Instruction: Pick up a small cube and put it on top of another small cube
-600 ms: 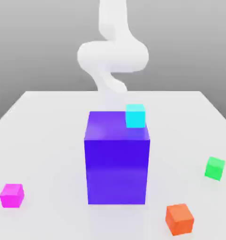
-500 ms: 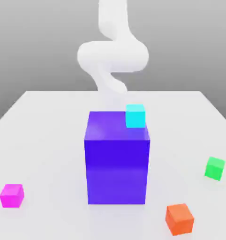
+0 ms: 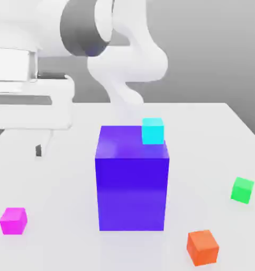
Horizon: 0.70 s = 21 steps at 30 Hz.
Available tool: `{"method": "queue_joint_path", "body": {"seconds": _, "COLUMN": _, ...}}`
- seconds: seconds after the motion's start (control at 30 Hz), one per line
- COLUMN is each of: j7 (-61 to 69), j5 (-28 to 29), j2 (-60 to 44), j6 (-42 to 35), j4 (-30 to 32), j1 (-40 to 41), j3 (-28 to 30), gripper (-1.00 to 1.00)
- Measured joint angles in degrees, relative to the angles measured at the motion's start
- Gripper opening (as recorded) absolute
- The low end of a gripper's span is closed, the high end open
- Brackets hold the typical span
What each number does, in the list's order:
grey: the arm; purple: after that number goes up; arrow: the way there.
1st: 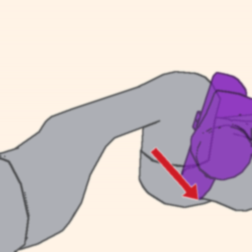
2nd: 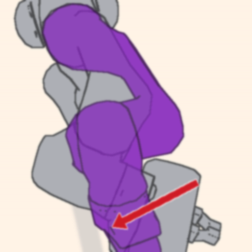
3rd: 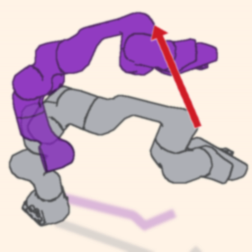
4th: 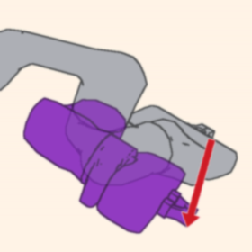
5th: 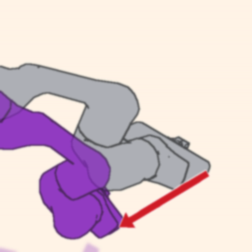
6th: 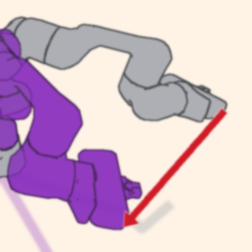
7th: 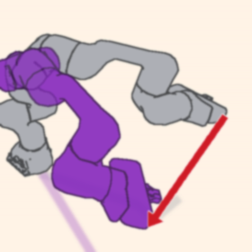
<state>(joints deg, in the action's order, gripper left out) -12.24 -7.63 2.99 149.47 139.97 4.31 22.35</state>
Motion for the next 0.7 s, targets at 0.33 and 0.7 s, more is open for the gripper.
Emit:
{"method": "queue_joint_path", "body": {"seconds": 0.33, "j7": 18.1, "j5": -9.6, "j2": -21.3, "j6": 9.5, "j4": 2.2, "j1": 11.2, "j3": -2.6, "gripper": 0.00}}
{"method": "queue_joint_path", "body": {"seconds": 0.7, "j7": 21.2, "j5": -13.3, "j2": -26.6, "j6": 13.2, "j4": 1.0, "j1": 14.8, "j3": -6.8, "gripper": -1.00}}
